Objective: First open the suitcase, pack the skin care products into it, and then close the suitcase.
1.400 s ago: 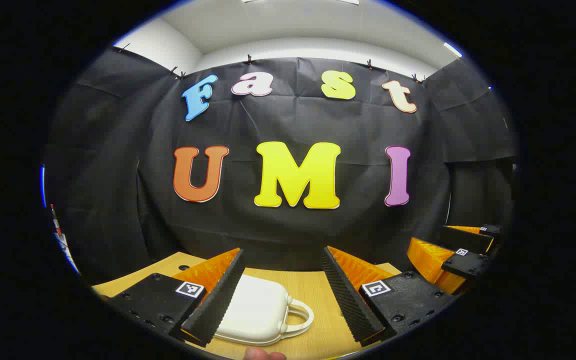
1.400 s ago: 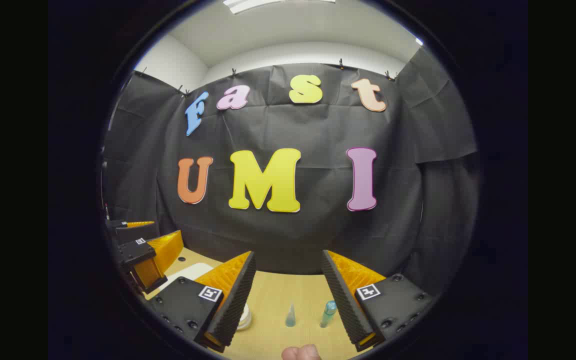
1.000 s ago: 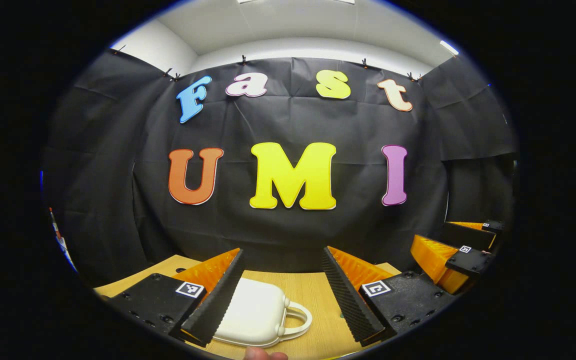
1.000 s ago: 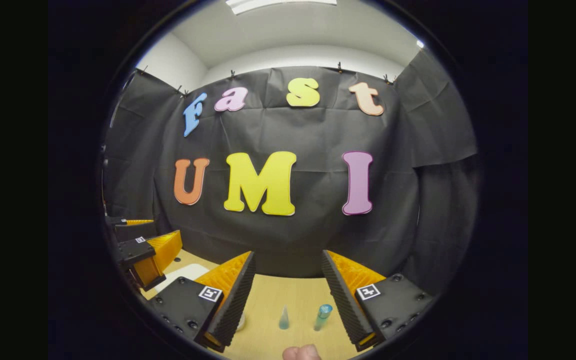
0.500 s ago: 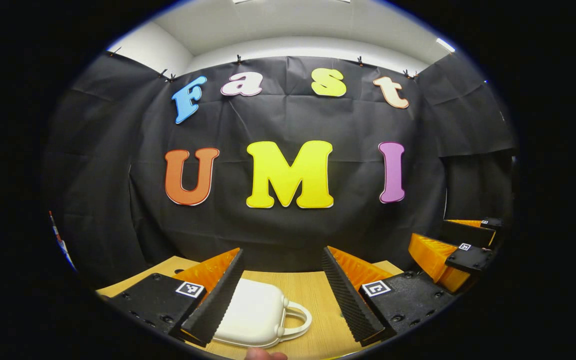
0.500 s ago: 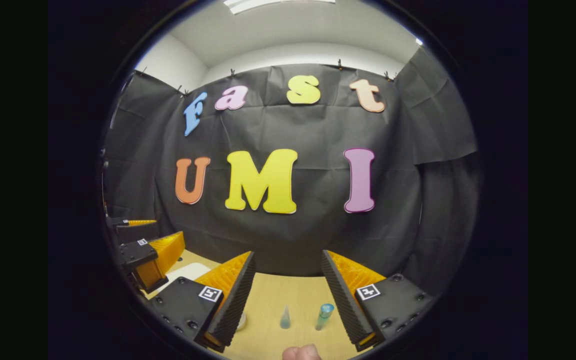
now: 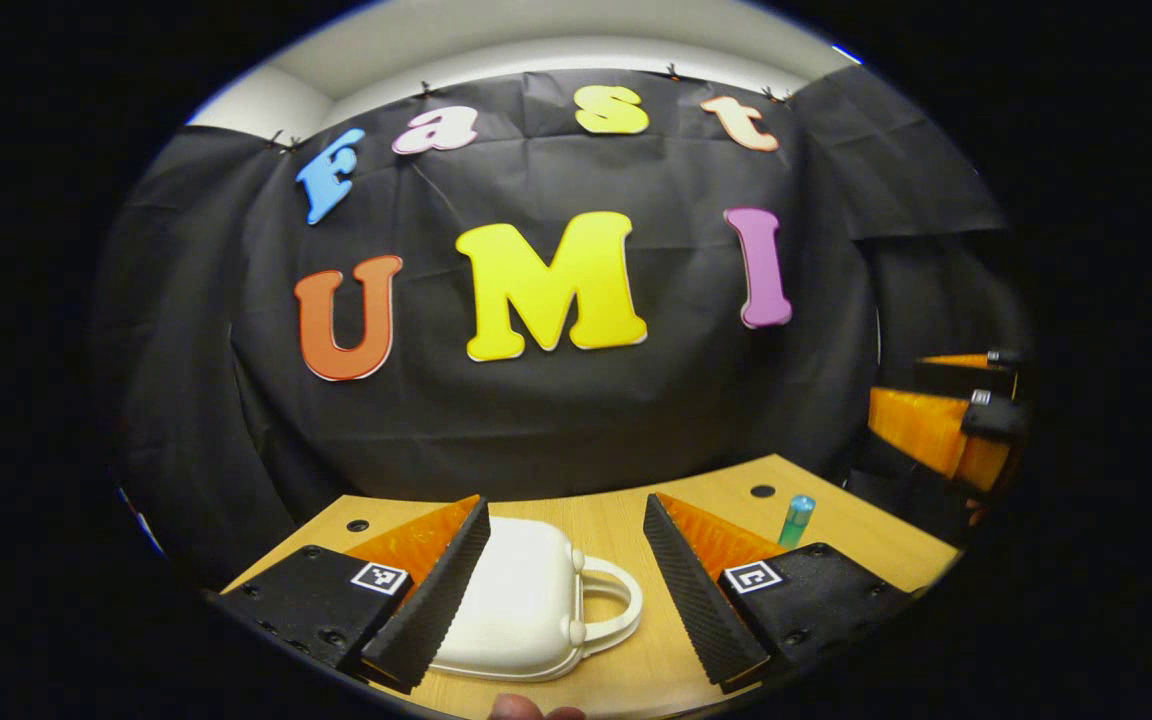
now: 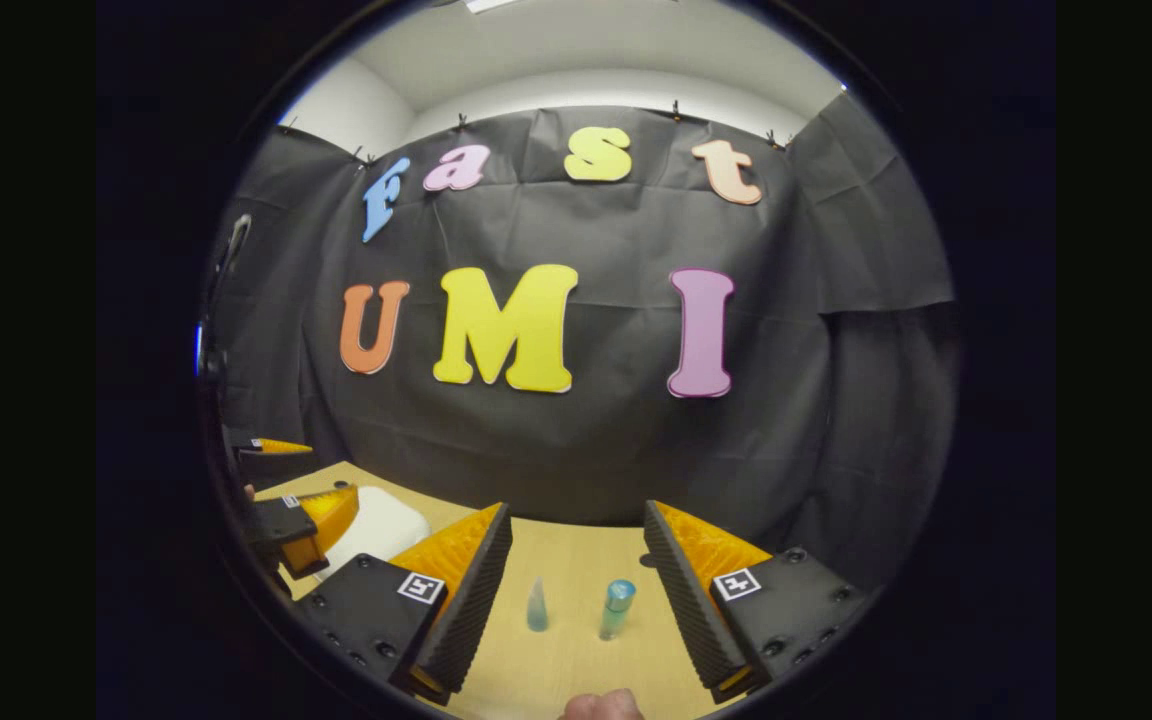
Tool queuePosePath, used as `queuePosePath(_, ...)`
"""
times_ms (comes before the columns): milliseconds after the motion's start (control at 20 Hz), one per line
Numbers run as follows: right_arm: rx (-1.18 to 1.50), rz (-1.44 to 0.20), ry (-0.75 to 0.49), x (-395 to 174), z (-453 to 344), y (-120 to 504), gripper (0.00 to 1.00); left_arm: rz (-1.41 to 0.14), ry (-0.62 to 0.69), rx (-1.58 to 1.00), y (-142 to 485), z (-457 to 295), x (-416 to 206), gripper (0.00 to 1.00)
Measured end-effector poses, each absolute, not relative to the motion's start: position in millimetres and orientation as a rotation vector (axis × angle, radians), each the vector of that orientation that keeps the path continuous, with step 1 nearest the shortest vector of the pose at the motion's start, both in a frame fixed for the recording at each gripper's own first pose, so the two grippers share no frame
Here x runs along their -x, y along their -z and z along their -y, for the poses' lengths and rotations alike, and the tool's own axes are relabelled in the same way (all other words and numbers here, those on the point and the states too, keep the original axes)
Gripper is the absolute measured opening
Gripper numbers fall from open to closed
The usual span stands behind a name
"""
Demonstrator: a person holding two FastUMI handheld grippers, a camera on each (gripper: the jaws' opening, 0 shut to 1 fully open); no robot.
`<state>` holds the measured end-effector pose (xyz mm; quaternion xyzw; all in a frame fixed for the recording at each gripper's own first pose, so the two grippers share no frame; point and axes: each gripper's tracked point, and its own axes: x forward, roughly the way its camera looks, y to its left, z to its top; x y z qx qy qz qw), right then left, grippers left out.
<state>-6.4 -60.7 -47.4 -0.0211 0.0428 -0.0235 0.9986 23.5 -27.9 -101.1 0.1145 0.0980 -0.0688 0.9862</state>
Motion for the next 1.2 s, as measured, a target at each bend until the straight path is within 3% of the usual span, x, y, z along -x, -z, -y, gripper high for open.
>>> queuePosePath(400, 0.053, -0.152, 0.145, 19, 122, 73, 0.78, -0.456, 0.277, -0.681, 229, 39, -33, 0.98)
queuePosePath(700, 0.034, -0.156, 0.2, 20, 148, 77, 0.79, -0.538, 0.366, -1.034, 272, 36, -40, 0.98)
queuePosePath(1000, 0.062, -0.138, 0.204, 31, 150, 78, 0.79, -0.581, 0.368, -1.229, 301, 44, -51, 0.95)
queuePosePath(1100, 0.054, -0.148, 0.211, 34, 153, 81, 0.79, -0.626, 0.359, -1.278, 312, 41, -57, 0.92)
queuePosePath(1200, 0.046, -0.153, 0.224, 37, 156, 82, 0.79, -0.648, 0.368, -1.293, 319, 40, -59, 0.78)
